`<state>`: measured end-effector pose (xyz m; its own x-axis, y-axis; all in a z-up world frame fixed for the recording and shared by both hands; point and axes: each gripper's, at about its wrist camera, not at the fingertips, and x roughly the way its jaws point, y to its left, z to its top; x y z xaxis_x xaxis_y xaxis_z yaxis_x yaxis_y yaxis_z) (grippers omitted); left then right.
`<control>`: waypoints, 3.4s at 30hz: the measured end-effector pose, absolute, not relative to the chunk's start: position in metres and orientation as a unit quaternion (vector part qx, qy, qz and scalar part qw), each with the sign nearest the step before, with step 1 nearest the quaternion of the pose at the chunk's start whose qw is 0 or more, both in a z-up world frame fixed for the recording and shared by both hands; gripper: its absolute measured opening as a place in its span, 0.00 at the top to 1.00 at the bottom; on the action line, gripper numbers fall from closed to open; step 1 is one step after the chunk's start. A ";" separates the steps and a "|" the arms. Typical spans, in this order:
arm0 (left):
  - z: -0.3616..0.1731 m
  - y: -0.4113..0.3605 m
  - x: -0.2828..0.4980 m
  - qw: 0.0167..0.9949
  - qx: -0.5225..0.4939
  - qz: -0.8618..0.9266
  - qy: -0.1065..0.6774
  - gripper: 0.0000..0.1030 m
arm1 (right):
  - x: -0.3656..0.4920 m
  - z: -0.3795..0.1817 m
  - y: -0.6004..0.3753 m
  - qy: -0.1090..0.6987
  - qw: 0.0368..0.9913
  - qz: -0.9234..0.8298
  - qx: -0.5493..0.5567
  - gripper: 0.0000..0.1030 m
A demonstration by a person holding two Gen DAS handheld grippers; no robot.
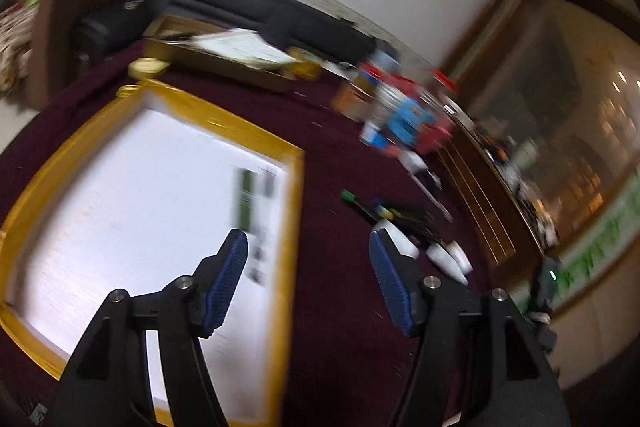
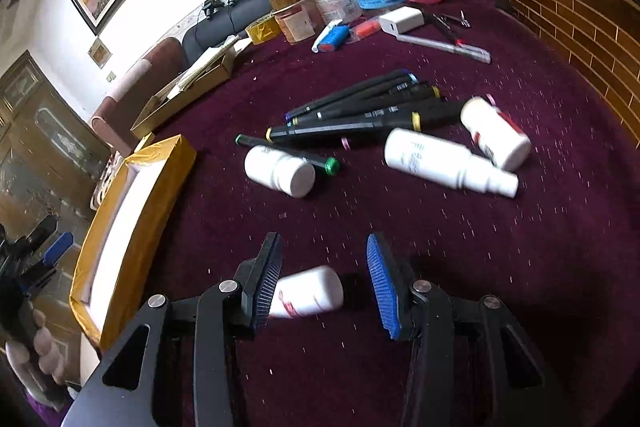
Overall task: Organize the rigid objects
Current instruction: 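Grasp the white pill bottle with the right gripper while the left grasps the orange-capped dropper bottle, then carry both bottles into the white tray and open both grippers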
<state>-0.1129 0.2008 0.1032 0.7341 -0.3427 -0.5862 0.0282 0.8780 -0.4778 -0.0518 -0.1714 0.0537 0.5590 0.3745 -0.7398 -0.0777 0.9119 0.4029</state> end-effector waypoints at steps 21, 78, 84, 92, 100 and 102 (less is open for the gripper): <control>0.053 0.122 -0.120 0.872 -0.185 -0.159 0.425 0.38 | -0.013 0.055 -0.115 0.424 0.887 0.176 0.055 0.61; 0.024 0.018 -0.069 0.869 0.035 -0.209 0.447 0.77 | -0.035 0.026 -0.172 0.502 0.848 0.152 0.073 0.71; 0.045 0.046 -0.087 0.873 -0.024 -0.215 0.437 0.77 | -0.038 0.026 -0.167 0.499 0.853 0.140 0.065 0.71; 0.084 0.141 -0.101 0.888 -0.109 -0.175 0.410 0.77 | -0.046 0.054 -0.147 0.481 0.853 0.182 0.091 0.71; 0.100 0.224 -0.084 0.905 -0.119 -0.091 0.397 0.77 | -0.033 0.086 -0.088 0.483 0.821 0.270 0.140 0.71; 0.096 0.236 -0.073 0.904 -0.124 -0.080 0.401 0.77 | -0.026 0.091 -0.067 0.488 0.806 0.296 0.157 0.71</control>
<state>-0.0726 0.2365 0.0961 0.6663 -0.2432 -0.7049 0.0444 0.9566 -0.2881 -0.0257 -0.0671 0.0909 0.3482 0.6308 -0.6934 -0.3238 0.7751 0.5426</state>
